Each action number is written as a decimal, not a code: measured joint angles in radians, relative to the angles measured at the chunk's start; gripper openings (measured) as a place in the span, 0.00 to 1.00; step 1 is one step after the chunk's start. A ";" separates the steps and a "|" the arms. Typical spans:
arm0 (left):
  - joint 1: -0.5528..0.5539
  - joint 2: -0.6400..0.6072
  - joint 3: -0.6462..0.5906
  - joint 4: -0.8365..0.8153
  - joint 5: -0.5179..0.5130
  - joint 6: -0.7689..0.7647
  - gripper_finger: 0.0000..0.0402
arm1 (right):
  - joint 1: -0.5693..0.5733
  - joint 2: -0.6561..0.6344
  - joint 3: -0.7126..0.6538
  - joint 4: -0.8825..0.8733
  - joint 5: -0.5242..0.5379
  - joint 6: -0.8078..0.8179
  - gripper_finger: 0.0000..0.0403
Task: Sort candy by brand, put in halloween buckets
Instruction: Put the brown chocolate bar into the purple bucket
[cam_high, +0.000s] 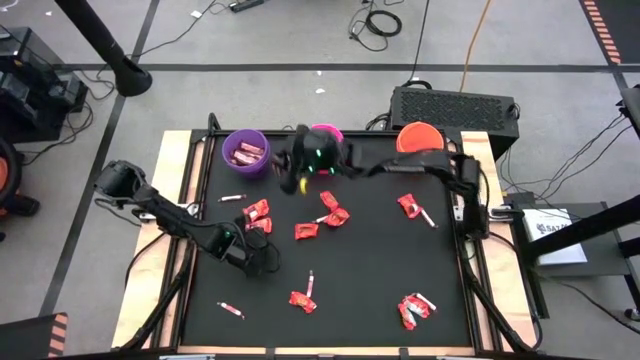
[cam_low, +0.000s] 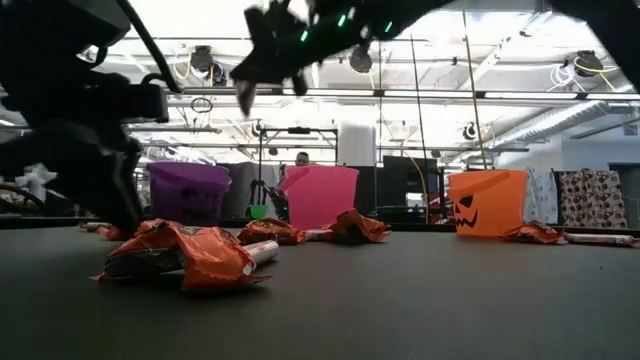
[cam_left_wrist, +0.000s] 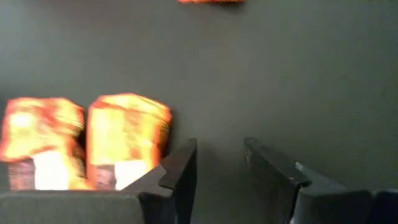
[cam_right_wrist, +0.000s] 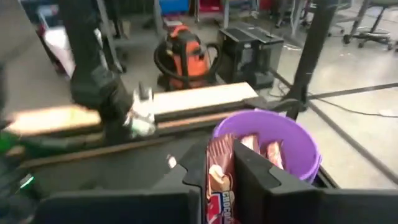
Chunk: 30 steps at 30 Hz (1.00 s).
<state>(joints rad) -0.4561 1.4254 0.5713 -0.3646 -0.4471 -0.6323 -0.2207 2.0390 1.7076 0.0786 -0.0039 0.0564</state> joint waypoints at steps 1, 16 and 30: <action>0.005 0.000 0.000 0.002 -0.024 0.016 0.35 | -0.027 0.033 0.026 0.039 -0.020 0.028 0.11; 0.018 0.000 0.000 -0.005 -0.161 0.064 0.35 | -0.133 0.573 0.645 0.203 -0.187 0.283 0.11; 0.019 0.000 0.000 -0.016 -0.168 0.089 0.35 | -0.142 0.575 0.634 0.137 -0.175 0.280 0.32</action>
<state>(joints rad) -0.4370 1.4258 0.5716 -0.3806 -0.6151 -0.5430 -0.3627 2.6144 2.3421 0.2161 -0.1788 0.3369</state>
